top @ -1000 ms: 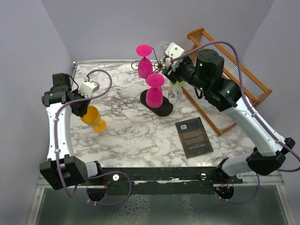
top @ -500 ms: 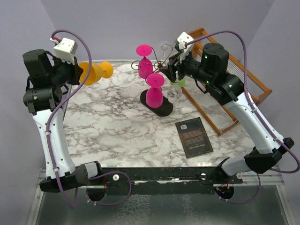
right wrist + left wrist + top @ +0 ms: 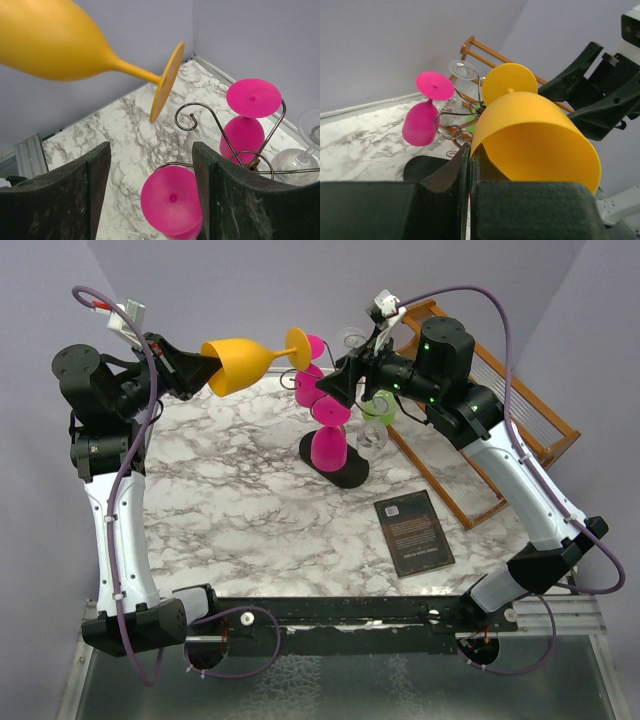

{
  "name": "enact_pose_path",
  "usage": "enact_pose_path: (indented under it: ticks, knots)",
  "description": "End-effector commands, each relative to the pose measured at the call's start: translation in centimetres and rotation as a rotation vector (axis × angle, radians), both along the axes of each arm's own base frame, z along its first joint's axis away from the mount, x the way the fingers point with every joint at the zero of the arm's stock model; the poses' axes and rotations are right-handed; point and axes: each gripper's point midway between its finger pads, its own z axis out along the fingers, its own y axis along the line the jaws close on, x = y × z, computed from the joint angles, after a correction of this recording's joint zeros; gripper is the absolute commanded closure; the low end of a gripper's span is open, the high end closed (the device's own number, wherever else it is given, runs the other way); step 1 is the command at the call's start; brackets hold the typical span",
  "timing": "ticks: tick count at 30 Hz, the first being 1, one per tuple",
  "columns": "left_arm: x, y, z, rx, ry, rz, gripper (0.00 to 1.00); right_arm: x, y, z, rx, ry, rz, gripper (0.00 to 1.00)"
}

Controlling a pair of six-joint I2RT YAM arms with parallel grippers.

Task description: Place the wine glass upside down on the wine glass rack

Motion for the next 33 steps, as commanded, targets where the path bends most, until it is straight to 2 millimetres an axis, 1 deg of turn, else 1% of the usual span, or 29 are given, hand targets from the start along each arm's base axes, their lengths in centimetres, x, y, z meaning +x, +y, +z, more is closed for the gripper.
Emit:
enact_pose_path:
  ticks: [1,4,6,10,15,17,18,19,20,22,24,29,31,33]
  knots:
    - [-1.6,-2.0,1.0,-0.019,-0.035,-0.073,1.00,0.4,0.7,1.5,0.053,0.006,0.017,0.34]
    - [-1.6,-2.7,0.7,-0.009,-0.034,-0.084,1.00,0.9,0.8,1.4,0.052,0.010,-0.003,0.37]
    - [-1.6,-3.4,0.5,0.001,-0.035,-0.092,1.00,1.2,0.8,1.5,0.054,0.009,-0.013,0.42]
    - [-1.4,-4.3,0.0,0.019,-0.035,-0.094,1.00,2.0,0.5,1.6,0.051,0.012,-0.057,0.60]
    - [-1.0,-4.2,-0.3,0.035,-0.039,-0.076,1.00,2.9,-0.2,1.2,0.038,0.011,-0.120,0.79]
    - [-0.9,-4.1,-0.4,0.041,-0.042,-0.064,1.00,3.0,-0.4,1.2,0.035,0.007,-0.132,0.80]
    - [-0.8,-4.0,-0.5,0.045,-0.042,-0.058,1.00,3.0,-0.5,1.3,0.035,0.001,-0.137,0.77]
    - [-0.7,-3.9,-0.5,0.050,-0.045,-0.050,1.00,3.0,-0.6,1.3,0.034,0.000,-0.140,0.71]
    - [-0.6,-3.8,-0.6,0.055,-0.046,-0.043,1.00,3.0,-0.7,1.4,0.035,-0.002,-0.144,0.68]
    - [-0.4,-3.7,-0.7,0.063,-0.048,-0.032,1.00,3.0,-0.8,1.4,0.033,-0.003,-0.153,0.67]
    - [-0.4,-3.7,-0.6,0.064,-0.051,-0.030,1.00,3.3,-1.0,1.2,0.026,-0.005,-0.166,0.69]
    - [-0.6,-3.8,-0.5,0.067,-0.057,-0.039,1.00,3.6,-0.8,0.6,0.016,0.006,-0.170,0.80]
    - [-0.6,-3.9,-0.5,0.068,-0.058,-0.042,1.00,3.6,-0.6,0.7,0.019,0.010,-0.164,0.84]
    - [-0.7,-4.0,-0.5,0.069,-0.060,-0.047,1.00,3.5,-0.5,0.8,0.022,0.009,-0.156,0.85]
